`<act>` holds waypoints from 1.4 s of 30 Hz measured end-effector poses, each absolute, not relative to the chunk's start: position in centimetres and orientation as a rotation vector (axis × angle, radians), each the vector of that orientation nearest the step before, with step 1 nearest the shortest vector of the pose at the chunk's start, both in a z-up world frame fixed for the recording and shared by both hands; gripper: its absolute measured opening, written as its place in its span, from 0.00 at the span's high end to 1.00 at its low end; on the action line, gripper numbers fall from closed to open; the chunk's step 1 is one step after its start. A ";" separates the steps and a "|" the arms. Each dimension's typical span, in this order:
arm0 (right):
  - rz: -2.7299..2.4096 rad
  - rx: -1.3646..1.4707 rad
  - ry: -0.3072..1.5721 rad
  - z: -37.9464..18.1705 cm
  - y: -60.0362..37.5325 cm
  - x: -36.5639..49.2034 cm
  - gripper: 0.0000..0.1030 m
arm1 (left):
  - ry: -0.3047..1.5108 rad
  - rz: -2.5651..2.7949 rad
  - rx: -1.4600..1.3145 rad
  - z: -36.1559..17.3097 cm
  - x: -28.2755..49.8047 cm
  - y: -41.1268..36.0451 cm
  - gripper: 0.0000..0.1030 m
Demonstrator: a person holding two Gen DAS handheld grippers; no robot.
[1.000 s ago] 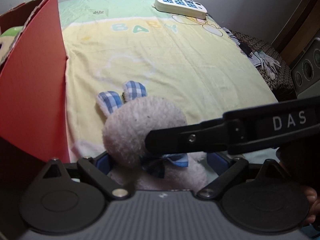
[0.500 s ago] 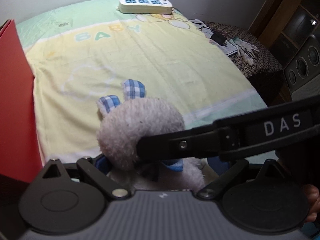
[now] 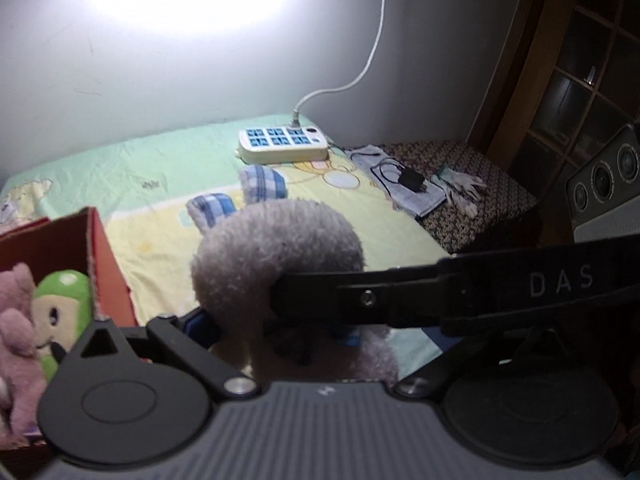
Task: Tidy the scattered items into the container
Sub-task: 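Lift the bow-tied bunny with the right gripper over the red box, then lower the bow-tied bunny into the box beside the other bunny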
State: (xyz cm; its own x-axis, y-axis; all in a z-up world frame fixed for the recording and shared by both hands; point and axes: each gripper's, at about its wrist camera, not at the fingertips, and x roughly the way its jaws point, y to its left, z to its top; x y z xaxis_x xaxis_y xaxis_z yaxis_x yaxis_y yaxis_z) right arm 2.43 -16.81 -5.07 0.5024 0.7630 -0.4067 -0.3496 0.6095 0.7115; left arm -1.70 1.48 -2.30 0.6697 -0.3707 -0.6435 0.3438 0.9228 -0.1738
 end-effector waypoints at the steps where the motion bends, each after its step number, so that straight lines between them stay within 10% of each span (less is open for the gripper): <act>1: 0.742 0.596 0.769 -4.7 -15.9 2.6 0.46 | 0.721 -0.387 -0.040 -1.8 -1.9 2.4 0.03; 28: 0.662 0.529 0.738 -5.3 -2.6 4.8 0.39 | 0.740 -0.286 -0.022 -4.6 -0.3 17.0 0.02; 42: 0.604 0.441 0.708 -4.6 -1.5 4.6 0.56 | 0.723 -0.325 -0.080 -3.4 -1.8 18.9 0.02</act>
